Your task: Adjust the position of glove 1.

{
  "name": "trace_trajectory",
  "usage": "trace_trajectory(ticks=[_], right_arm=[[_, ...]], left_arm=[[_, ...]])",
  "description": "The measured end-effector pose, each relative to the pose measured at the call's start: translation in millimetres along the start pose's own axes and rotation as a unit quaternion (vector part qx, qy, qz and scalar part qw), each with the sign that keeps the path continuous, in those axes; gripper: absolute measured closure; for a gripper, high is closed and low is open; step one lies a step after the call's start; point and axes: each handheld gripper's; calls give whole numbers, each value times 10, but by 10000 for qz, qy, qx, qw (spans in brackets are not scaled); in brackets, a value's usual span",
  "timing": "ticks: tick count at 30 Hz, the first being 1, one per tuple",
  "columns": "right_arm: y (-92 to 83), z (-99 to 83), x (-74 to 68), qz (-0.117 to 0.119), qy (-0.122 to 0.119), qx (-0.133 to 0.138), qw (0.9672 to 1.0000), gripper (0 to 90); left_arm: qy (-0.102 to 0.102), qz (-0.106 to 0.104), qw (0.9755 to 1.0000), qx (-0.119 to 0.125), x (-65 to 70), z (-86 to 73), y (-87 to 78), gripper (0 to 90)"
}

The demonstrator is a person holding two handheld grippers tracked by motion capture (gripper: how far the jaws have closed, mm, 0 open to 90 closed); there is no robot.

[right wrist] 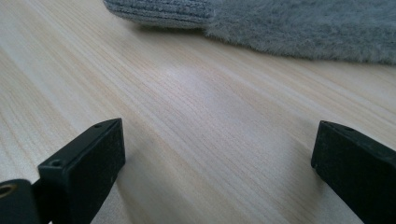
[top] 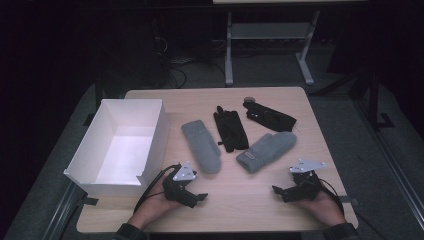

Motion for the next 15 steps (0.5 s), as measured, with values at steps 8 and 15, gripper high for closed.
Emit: trace_trajectory(ticks=[8, 15], right_arm=[[-6, 30, 4, 40, -30, -84, 10000, 99], [-30, 252, 15, -75, -107, 164, 9998, 254]], left_arm=[[-38, 2, 10000, 34, 3, -1, 5, 124], [35, 5, 10000, 19, -5, 1, 2, 124]])
Point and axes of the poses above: each handheld gripper's, and its own axes: y roughly forward along the jaws, z roughly out of its top, x roughly to its right, and after that the axes turned 12 degrees about x, right-handed
